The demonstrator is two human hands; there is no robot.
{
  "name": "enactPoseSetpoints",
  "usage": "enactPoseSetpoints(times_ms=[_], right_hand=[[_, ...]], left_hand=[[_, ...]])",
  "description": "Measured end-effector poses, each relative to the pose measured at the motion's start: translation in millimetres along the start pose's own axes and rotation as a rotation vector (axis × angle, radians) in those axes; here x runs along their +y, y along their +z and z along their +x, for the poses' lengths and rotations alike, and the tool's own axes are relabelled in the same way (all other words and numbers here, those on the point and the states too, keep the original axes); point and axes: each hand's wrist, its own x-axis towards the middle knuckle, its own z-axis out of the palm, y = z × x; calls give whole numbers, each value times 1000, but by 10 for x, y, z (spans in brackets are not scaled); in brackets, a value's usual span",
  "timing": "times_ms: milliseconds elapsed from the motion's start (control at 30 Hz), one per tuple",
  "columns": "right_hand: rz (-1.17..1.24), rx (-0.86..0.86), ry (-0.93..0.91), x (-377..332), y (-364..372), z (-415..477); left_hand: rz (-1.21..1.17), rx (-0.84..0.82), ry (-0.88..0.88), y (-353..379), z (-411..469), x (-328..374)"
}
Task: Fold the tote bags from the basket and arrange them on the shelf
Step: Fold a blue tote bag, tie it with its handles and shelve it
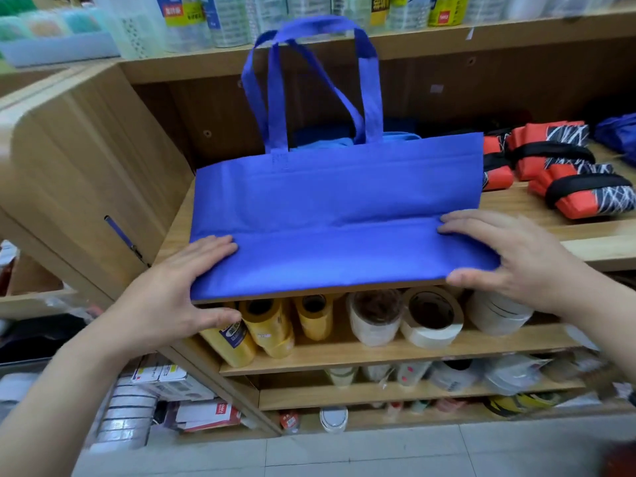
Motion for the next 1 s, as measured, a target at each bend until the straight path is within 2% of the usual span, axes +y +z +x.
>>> enactPoseSetpoints(times_ms=[100, 267, 367, 467, 533, 600, 700, 833, 867, 933, 967, 1000], right_hand=[[-6, -92, -24, 79, -58, -94], [493, -86, 139, 41, -302, -74], [645, 72, 260, 6, -286, 0], [702, 202, 375, -67, -213, 55], [719, 283, 450, -122, -170, 79], [674, 384, 518, -125, -98, 113], [449, 503, 609, -242, -44, 191], [146, 470, 692, -311, 14, 298], [107, 436, 700, -308, 30, 320], [86, 384, 714, -301, 50, 349], [103, 371, 717, -305, 48, 357], [143, 370, 719, -316, 33, 364]], left_hand=[[-23, 57, 3, -29, -14, -33], [-471, 129, -231, -96, -33, 91], [-644, 331, -314, -111, 16, 170], [-677, 502, -422, -85, 77, 184], [-595, 596, -480, -36, 143, 239], [-399, 639, -535, 20, 204, 303], [-196, 619, -575, 42, 266, 392], [161, 542, -628, 71, 274, 441], [238, 543, -605, 71, 278, 427], [354, 545, -423, 54, 275, 364], [395, 503, -281, 33, 275, 334], [399, 383, -153, 12, 283, 307]])
